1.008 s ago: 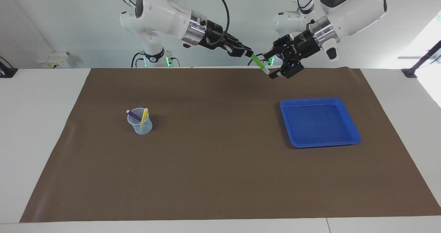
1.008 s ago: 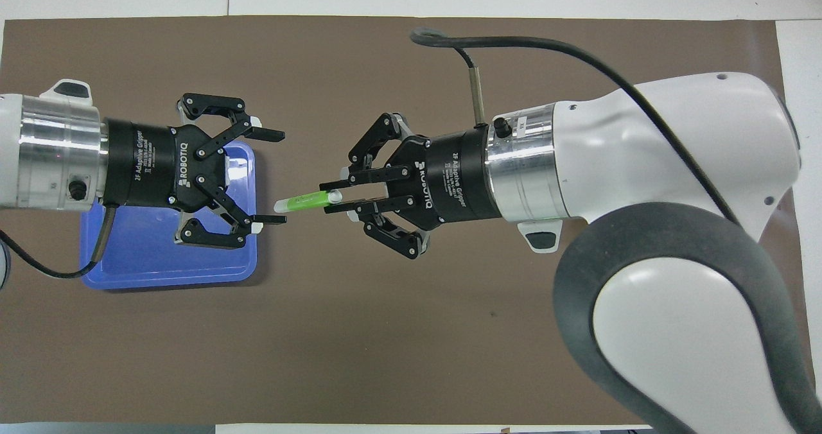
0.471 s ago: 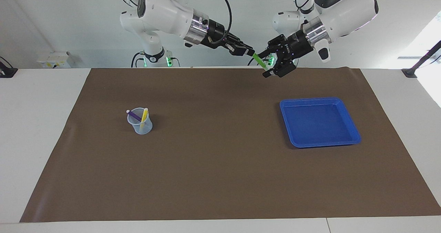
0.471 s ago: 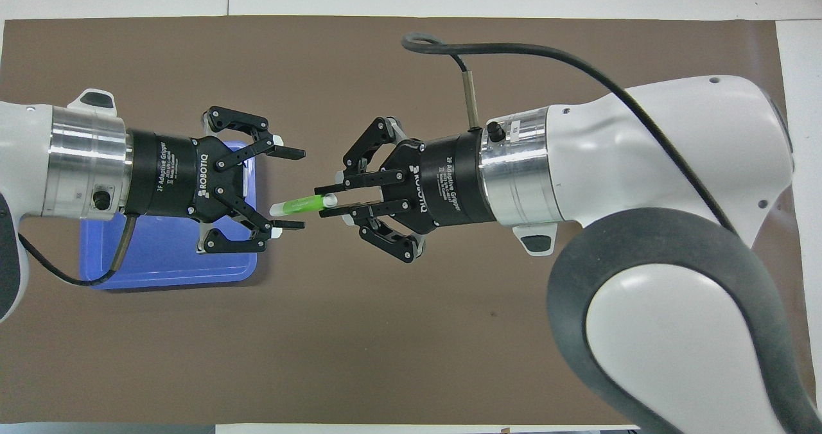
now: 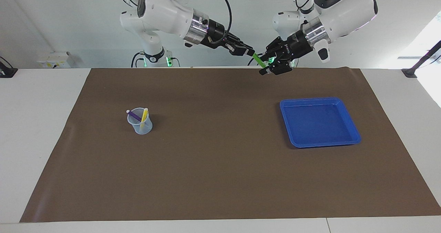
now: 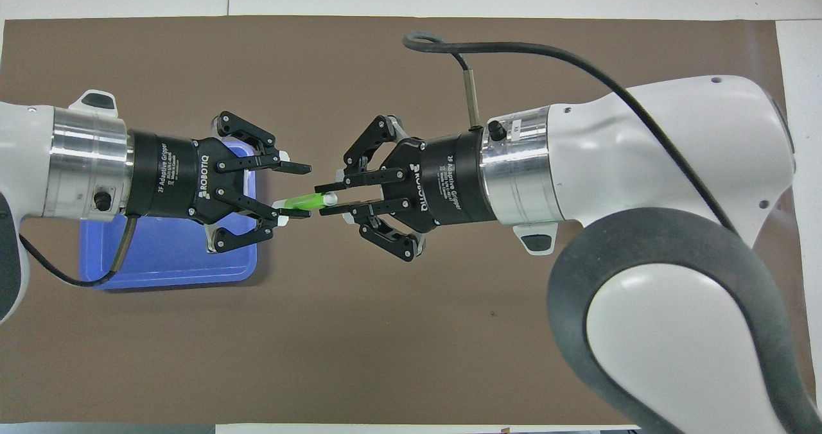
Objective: Right arm passes pens to left for tray arrangement
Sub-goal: 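Close the left gripper on the green pen held by the right gripper, then open the right gripper and withdraw it while the left gripper lowers the pen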
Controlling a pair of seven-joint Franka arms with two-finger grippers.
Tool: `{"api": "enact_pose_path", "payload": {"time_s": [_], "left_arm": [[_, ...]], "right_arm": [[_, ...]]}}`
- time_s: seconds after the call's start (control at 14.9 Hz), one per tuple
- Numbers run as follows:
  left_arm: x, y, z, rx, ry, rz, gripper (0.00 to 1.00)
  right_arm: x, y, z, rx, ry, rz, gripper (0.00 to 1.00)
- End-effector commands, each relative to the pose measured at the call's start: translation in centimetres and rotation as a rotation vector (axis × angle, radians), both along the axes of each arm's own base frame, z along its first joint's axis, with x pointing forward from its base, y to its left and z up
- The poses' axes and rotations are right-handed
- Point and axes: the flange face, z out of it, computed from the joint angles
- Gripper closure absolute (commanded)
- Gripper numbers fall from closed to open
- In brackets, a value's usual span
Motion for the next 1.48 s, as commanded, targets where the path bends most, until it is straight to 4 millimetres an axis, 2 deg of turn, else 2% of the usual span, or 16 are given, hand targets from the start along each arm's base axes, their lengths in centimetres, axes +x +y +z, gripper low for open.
{"api": "enact_pose_path", "payload": {"time_s": [0.0,0.2,0.34,0.61,0.67,1.28,1.34,1.41], "left_arm": [[-1.1,0.5,0.2,-0.007,0.004,0.004,0.49],[-1.1,0.6,0.2,-0.007,0.005,0.004,0.51],[-1.2,0.6,0.1,-0.004,0.009,0.003,0.62],[-1.9,0.4,0.2,-0.001,0.016,-0.030,0.96],[-1.9,0.5,0.1,-0.002,0.015,-0.028,1.00],[-1.9,1.0,0.3,-0.007,0.006,-0.019,1.00],[-1.9,1.0,0.3,-0.007,0.007,-0.018,1.00],[-1.9,1.0,0.3,-0.007,0.007,-0.018,1.00]], "right_arm": [[0.1,0.4,0.3,0.019,0.009,-0.008,1.00],[0.1,0.5,0.3,0.017,0.006,-0.007,1.00],[0.1,0.5,0.3,0.017,0.006,-0.007,1.00],[0.1,0.5,0.3,0.016,0.006,-0.007,1.00],[0.1,0.5,0.3,0.016,0.004,-0.006,1.00],[0.0,0.5,0.3,0.008,-0.014,0.004,1.00],[0.0,0.5,0.2,-0.011,-0.029,0.013,0.95],[-0.1,0.6,0.2,-0.026,-0.044,0.020,0.63]]}}
